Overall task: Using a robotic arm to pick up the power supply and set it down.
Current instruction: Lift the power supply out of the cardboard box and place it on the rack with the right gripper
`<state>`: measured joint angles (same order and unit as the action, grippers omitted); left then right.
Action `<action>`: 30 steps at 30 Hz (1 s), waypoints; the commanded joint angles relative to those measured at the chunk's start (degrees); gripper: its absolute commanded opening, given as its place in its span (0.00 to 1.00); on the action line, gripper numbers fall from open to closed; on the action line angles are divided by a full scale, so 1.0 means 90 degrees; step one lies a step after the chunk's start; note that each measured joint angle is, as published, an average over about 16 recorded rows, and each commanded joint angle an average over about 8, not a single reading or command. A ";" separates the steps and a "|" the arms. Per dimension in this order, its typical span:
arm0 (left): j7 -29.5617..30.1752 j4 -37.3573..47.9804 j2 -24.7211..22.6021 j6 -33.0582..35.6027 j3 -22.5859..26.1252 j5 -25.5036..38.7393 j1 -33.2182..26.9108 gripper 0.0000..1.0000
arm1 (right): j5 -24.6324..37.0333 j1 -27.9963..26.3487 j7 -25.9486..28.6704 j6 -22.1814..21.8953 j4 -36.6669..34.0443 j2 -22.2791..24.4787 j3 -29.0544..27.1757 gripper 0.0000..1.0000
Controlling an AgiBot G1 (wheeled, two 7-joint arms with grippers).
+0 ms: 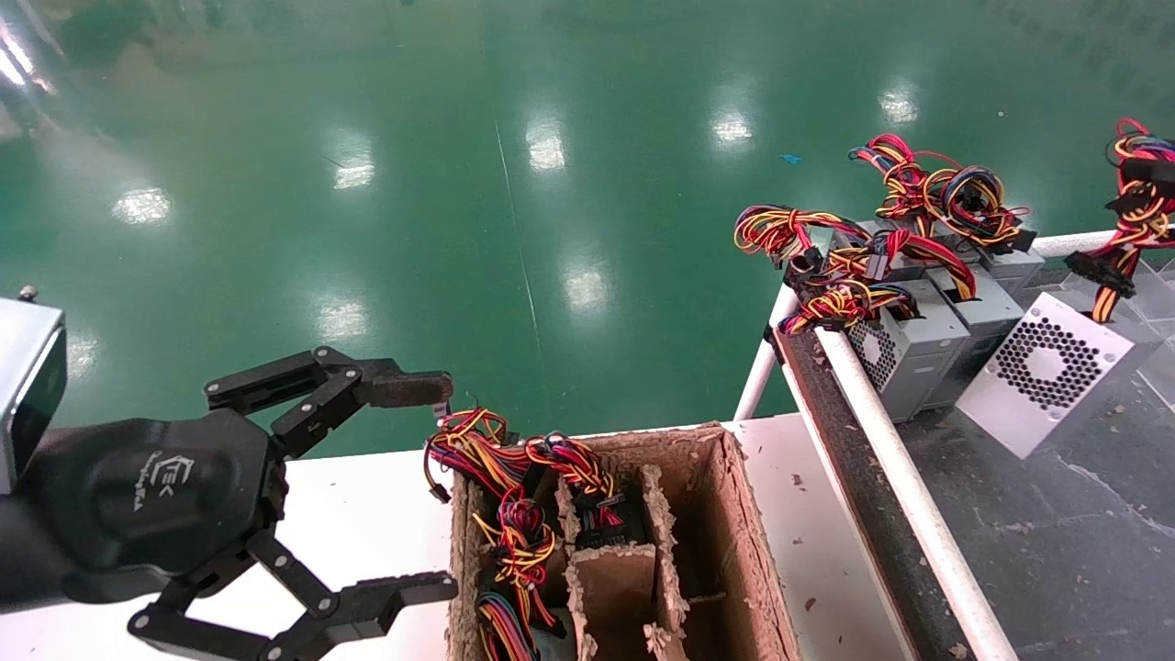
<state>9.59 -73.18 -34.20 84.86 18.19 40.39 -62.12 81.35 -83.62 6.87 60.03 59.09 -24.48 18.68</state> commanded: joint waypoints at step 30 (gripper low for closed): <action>-0.0003 0.0000 0.0003 -0.0003 0.0007 -0.0004 -0.0002 1.00 | 0.0588 -0.1228 -0.0581 0.0274 -0.1458 -0.0902 0.0343 0.00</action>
<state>9.56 -73.18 -34.18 84.84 18.25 40.35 -62.13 86.68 -94.66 1.43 62.45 45.69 -32.51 21.77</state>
